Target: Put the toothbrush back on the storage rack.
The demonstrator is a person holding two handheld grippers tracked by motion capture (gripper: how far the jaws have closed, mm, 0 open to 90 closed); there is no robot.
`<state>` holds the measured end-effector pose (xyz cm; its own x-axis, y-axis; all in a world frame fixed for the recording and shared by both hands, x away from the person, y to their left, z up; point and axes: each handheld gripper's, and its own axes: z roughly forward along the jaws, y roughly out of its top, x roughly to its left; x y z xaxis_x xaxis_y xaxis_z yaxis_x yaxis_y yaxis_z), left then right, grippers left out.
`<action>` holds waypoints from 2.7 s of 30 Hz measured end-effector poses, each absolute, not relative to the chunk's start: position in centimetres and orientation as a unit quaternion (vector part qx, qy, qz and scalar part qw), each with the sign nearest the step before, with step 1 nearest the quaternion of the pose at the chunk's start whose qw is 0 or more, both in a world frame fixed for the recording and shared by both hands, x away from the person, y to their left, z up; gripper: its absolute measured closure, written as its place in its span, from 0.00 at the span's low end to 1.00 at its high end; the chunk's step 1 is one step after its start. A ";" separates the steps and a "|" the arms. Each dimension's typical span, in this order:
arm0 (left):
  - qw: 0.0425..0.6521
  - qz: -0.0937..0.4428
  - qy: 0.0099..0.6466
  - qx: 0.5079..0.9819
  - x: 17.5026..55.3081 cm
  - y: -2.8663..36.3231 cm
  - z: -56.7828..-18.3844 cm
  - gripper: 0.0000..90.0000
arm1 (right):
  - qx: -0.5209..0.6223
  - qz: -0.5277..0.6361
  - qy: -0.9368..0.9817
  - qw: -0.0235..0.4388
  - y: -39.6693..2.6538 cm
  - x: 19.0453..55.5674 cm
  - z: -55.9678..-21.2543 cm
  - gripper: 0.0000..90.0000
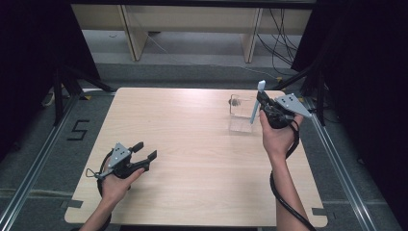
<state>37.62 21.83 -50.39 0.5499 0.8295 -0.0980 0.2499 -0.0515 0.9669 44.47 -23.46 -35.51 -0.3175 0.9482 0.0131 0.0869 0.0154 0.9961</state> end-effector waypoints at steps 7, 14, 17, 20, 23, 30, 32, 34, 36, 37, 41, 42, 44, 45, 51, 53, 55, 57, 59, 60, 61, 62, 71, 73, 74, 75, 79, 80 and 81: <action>0.561 0.257 0.399 0.679 37.6 21.8 -50.5 0.36 | 0.437 0.550 0.594 0.392 -23.7 45.2 -35.4 0.96; 0.561 0.256 0.400 0.678 37.6 21.8 -50.6 0.36 | 0.441 0.547 0.588 0.400 -23.9 46.1 -35.3 0.96; 0.561 0.256 0.400 0.678 37.5 21.8 -50.6 0.36 | 0.447 0.544 0.587 0.400 -23.9 46.5 -35.3 0.96; 0.561 0.257 0.401 0.677 37.6 21.8 -50.6 0.36 | 0.450 0.542 0.585 0.401 -23.9 46.9 -35.5 0.96; 0.562 0.257 0.401 0.676 37.6 21.9 -50.6 0.36 | 0.455 0.541 0.584 0.399 -24.0 47.2 -35.6 0.96; 0.562 0.257 0.402 0.676 37.6 22.0 -50.7 0.36 | 0.458 0.538 0.582 0.401 -24.3 48.0 -35.8 0.96; 0.561 0.257 0.402 0.677 37.6 21.9 -50.7 0.36 | 0.467 0.537 0.579 0.398 -24.4 48.1 -35.8 0.96; 0.560 0.257 0.402 0.677 37.6 21.9 -50.7 0.36 | 0.460 0.535 0.580 0.407 -24.6 48.4 -35.8 0.96; 0.561 0.256 0.403 0.677 37.6 21.9 -50.7 0.36 | 0.464 0.534 0.580 0.404 -24.6 48.5 -35.7 0.96; 0.560 0.256 0.403 0.677 37.6 21.9 -50.7 0.36 | 0.462 0.534 0.580 0.406 -24.7 48.7 -35.8 0.96; 0.559 0.256 0.404 0.678 37.6 22.0 -50.8 0.36 | 0.465 0.532 0.579 0.406 -24.8 48.9 -35.8 0.96; 0.558 0.256 0.404 0.678 37.6 22.0 -50.8 0.36 | 0.466 0.534 0.578 0.405 -24.8 49.0 -35.9 0.96; 0.559 0.255 0.404 0.678 37.6 22.0 -50.9 0.36 | 0.465 0.534 0.578 0.405 -24.8 49.2 -35.9 0.96; 0.565 0.254 0.401 0.675 37.7 22.0 -51.0 0.36 | 0.467 0.534 0.577 0.405 -24.8 49.2 -35.8 0.96; 0.564 0.254 0.402 0.674 37.7 22.0 -51.0 0.36 | 0.468 0.532 0.576 0.407 -24.9 49.6 -35.9 0.96; 0.564 0.254 0.403 0.675 37.6 22.0 -51.0 0.36 | 0.469 0.530 0.577 0.408 -24.9 49.7 -36.0 0.96; 0.558 0.255 0.406 0.677 37.6 22.0 -51.0 0.36 | 0.472 0.531 0.577 0.404 -24.9 49.8 -36.0 0.96; 0.560 0.254 0.406 0.676 37.6 22.0 -51.0 0.36 | 0.472 0.532 0.575 0.405 -25.0 49.9 -36.1 0.96; 0.560 0.255 0.406 0.676 37.6 22.0 -51.0 0.36 | 0.473 0.529 0.576 0.404 -25.0 49.9 -36.0 0.96; 0.560 0.255 0.406 0.676 37.6 22.0 -51.0 0.36 | 0.474 0.529 0.576 0.405 -25.0 49.9 -36.0 0.96; 0.558 0.255 0.406 0.677 37.6 22.0 -51.0 0.36 | 0.472 0.530 0.575 0.407 -25.0 50.0 -36.0 0.96; 0.558 0.255 0.407 0.677 37.6 22.0 -51.0 0.36 | 0.472 0.530 0.575 0.408 -25.0 50.1 -36.0 0.96; 0.558 0.254 0.407 0.678 37.6 22.0 -51.1 0.36 | 0.473 0.525 0.579 0.407 -25.1 50.1 -36.3 0.96; 0.558 0.253 0.407 0.677 37.6 21.9 -51.1 0.36 | 0.474 0.524 0.577 0.409 -25.2 50.1 -36.5 0.96; 0.558 0.253 0.407 0.678 37.6 21.9 -51.1 0.36 | 0.476 0.527 0.577 0.405 -25.2 50.1 -36.6 0.96; 0.557 0.253 0.407 0.678 37.6 21.9 -51.1 0.36 | 0.476 0.525 0.576 0.407 -25.2 50.1 -36.7 0.96; 0.558 0.253 0.406 0.678 37.6 21.9 -51.1 0.36 | 0.480 0.521 0.579 0.404 -25.2 50.1 -37.0 0.96; 0.558 0.252 0.406 0.678 37.6 21.9 -51.1 0.36 | 0.479 0.521 0.577 0.406 -25.2 50.1 -37.2 0.96; 0.558 0.252 0.406 0.678 37.6 21.9 -51.1 0.36 | 0.484 0.522 0.576 0.401 -25.1 50.1 -37.3 0.96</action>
